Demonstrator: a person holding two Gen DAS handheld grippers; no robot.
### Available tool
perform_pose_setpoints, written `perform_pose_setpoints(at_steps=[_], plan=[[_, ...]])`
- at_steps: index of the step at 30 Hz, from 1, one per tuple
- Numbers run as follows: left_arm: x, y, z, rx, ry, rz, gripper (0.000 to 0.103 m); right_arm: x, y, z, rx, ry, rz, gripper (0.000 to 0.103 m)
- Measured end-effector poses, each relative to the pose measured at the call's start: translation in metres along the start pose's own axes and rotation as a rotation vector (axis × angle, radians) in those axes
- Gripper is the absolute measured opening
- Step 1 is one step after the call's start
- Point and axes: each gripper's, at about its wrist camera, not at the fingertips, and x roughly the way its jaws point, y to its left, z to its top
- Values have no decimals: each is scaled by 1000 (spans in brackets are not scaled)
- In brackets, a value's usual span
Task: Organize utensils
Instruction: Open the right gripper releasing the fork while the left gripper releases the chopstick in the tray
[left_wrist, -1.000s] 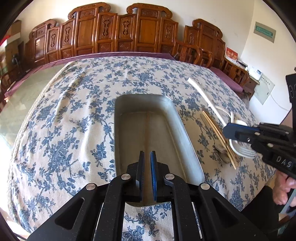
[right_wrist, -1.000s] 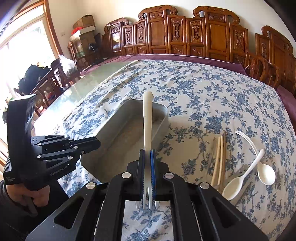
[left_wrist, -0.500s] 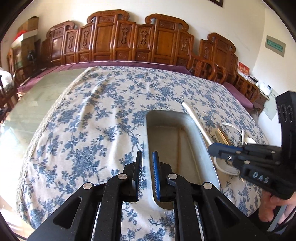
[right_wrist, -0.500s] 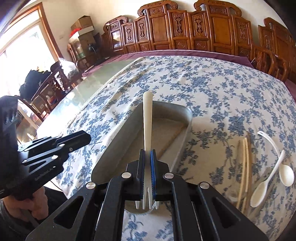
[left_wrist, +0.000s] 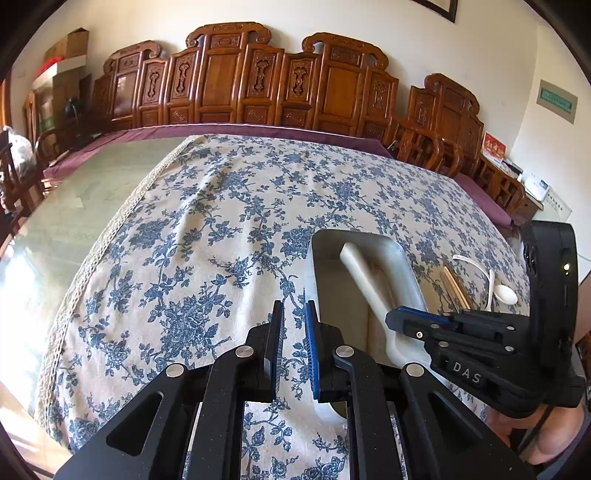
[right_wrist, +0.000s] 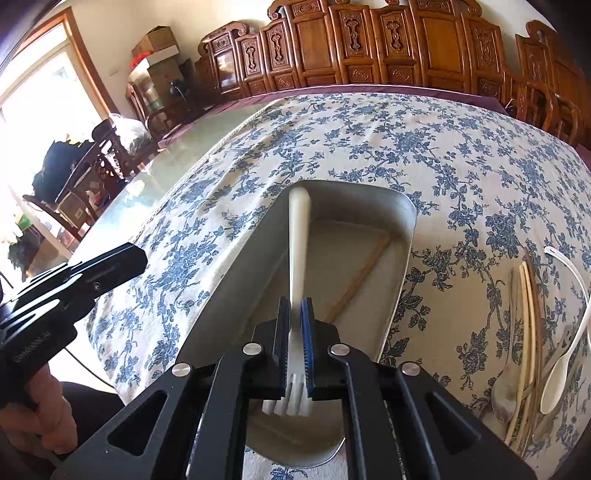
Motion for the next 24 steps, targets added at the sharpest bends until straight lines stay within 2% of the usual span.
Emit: perform_pose_setpoints(at_steps=[5,8,12,19,24], plan=[[-3,-6,-1,26,-15,-14,11,-11,-6,0,5,-25,12,10],[-7,-13,-2,40,-28,-28,16,-27,-12,-2,3,-51,-1,10],[-10,-27,-5,72,-32,-44,17,-58,-28,-10,3,-86,-27,10],[-18,-52,-11,104,-23,-83,22,-121,-78,-33,25,-139,-131,10],[-27,-75,-15,147,-13,-91,23,-152,-111,-47,69,-160,-174,10]])
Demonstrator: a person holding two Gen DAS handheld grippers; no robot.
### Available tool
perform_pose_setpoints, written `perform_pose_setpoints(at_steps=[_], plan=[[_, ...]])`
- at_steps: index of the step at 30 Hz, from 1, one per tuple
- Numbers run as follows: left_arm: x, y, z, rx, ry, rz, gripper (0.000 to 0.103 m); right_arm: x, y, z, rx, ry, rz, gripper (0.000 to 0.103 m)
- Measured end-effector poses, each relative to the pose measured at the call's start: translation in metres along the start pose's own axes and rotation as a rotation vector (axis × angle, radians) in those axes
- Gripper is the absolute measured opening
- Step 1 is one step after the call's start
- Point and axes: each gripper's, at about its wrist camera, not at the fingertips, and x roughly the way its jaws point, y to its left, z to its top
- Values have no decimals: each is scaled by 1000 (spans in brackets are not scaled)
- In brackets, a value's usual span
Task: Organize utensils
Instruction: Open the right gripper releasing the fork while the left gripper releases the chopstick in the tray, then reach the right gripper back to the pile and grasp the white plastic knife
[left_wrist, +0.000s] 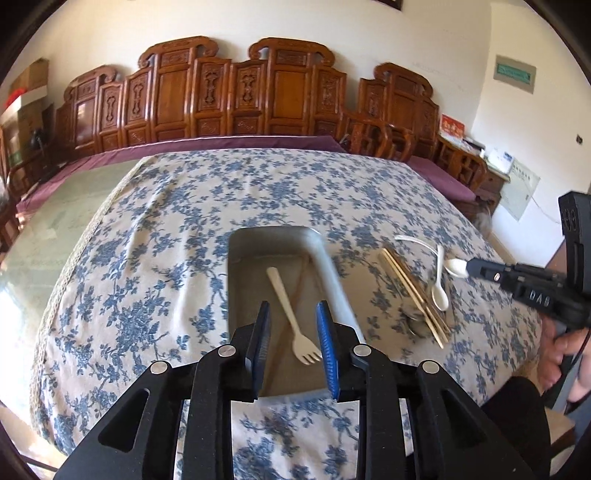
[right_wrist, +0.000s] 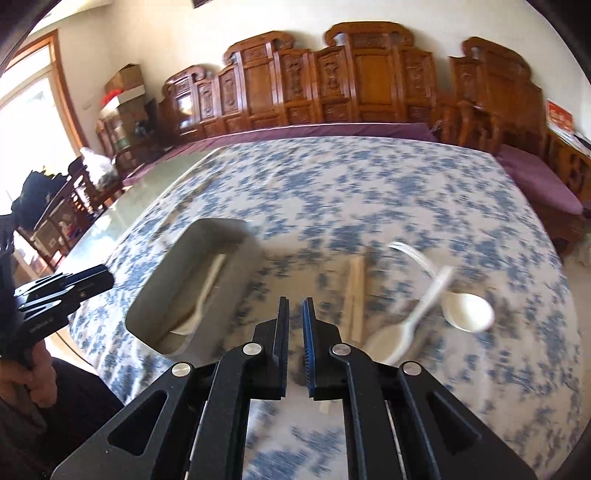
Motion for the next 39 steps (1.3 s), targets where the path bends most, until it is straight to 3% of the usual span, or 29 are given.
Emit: perform_pose_setpoints(at_steps=[10,12,17,22,27,30,39], plan=[[1,-55,-1,69,72,-34,25,-39,-32,-5,34,-30,-30,10],[1,-65,1,82,82,-39,32,-44,-36,-4,35,-31,-33,10],[3,-86,8,120,105,-52,33,-52,-46,-4,50,-33,-38,10],[10,-98,15,120,138,-68,42,-54,-60,-6,78,-24,-50,11],[23,-104,19,115,175,-73,46,-52,-68,-6,58,3,-67,14],[37,-106,21,115,195,-75,49,-47,-74,-5,54,17,-68,23],[86,-112,26,130,250,-114,49,5,-90,-1,64,78,-58,28]])
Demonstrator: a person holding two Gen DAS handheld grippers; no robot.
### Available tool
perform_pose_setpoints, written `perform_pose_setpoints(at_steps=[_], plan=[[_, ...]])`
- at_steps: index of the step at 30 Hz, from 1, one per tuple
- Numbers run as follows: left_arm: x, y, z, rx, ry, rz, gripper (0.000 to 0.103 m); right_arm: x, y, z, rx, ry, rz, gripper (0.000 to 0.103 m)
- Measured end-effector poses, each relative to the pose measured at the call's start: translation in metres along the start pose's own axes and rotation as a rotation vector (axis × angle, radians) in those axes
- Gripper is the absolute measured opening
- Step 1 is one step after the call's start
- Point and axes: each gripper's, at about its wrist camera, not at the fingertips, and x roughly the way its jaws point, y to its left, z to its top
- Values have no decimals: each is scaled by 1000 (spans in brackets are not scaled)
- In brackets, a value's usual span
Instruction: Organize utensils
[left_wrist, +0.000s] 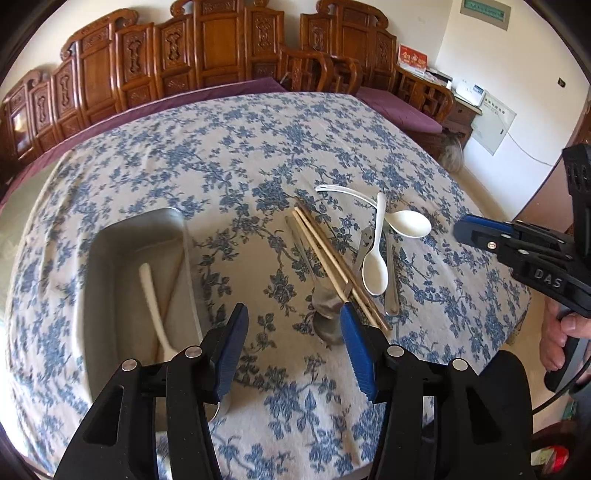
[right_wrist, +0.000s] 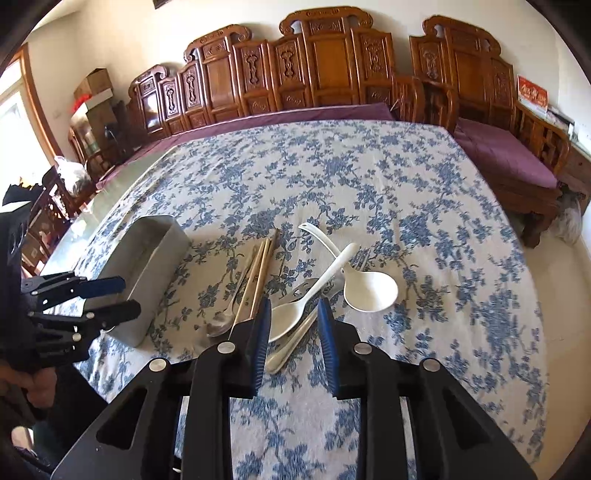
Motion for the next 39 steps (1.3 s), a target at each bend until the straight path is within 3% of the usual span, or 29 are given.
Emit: perform_pose_setpoints(at_steps=[11,22,24,30,39], plan=[[42,6,10,-11,57,-22,49,90,-14,7,69,94,-19,28],[65,17,21,-40,70,-37,49,124,-16,13,55,112,-67,27],[69,17,21,-40,74,-36,49,124,-13,14,38,110,-86,21],[79,12,18,-37,87,-52,49,112,-18,15,81,97,-37,4],[101,3,11,-48,120,-78,49,78,-25,10,126,53,15,4]])
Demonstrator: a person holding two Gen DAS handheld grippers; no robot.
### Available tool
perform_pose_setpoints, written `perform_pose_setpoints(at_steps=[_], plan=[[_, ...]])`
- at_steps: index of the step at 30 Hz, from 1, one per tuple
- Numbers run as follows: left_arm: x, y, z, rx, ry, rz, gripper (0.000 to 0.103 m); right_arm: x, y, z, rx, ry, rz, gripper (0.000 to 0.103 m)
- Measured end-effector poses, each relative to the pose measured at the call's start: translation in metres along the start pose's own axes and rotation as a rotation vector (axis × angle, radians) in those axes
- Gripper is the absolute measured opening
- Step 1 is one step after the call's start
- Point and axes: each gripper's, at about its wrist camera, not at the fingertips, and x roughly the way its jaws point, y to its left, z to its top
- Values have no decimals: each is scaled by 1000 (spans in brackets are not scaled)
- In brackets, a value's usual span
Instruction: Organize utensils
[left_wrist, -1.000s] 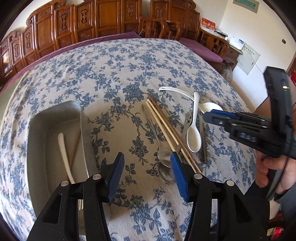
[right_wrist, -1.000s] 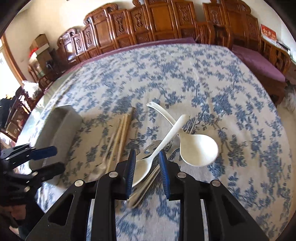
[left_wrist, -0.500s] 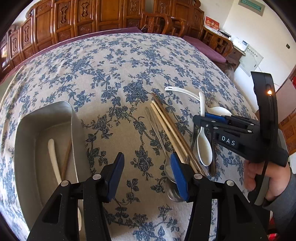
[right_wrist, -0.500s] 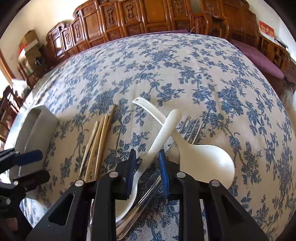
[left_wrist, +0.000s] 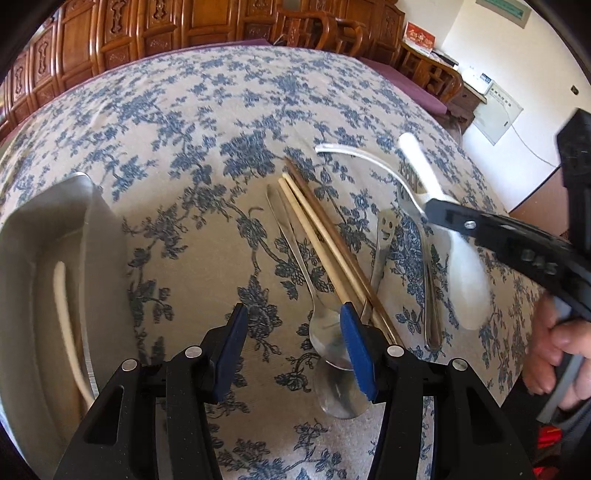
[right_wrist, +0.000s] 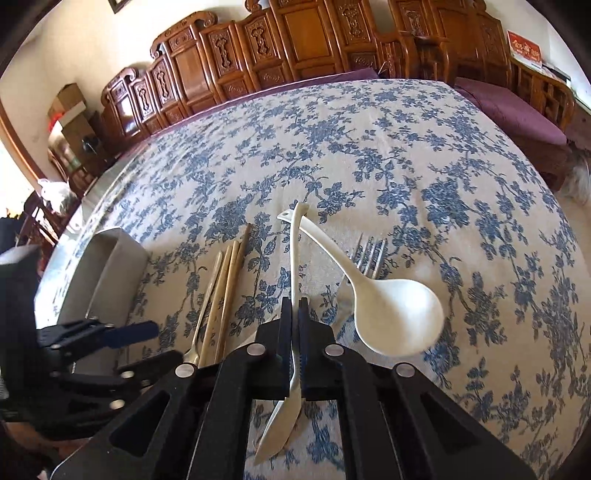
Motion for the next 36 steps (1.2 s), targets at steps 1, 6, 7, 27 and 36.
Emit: perform_pose_setpoints(at_steps=[1,6,7,27,36], plan=[[1,-2,0,5,-7,0,49,-2,-2,-1,4,-2,1,4],[6,-9,6,18,-1,17,41,-12,-7,-2,14,-17,12,4],[7,-9,8,15,1,25,40,-15,-5,-2,9,-23,15,4],[14,-14,23,89,92,154,2,-31,3,-12,8,-42,61,4],[-4,-7,18,72,76,114,1,-34,7,-17,12,-42,71,4]])
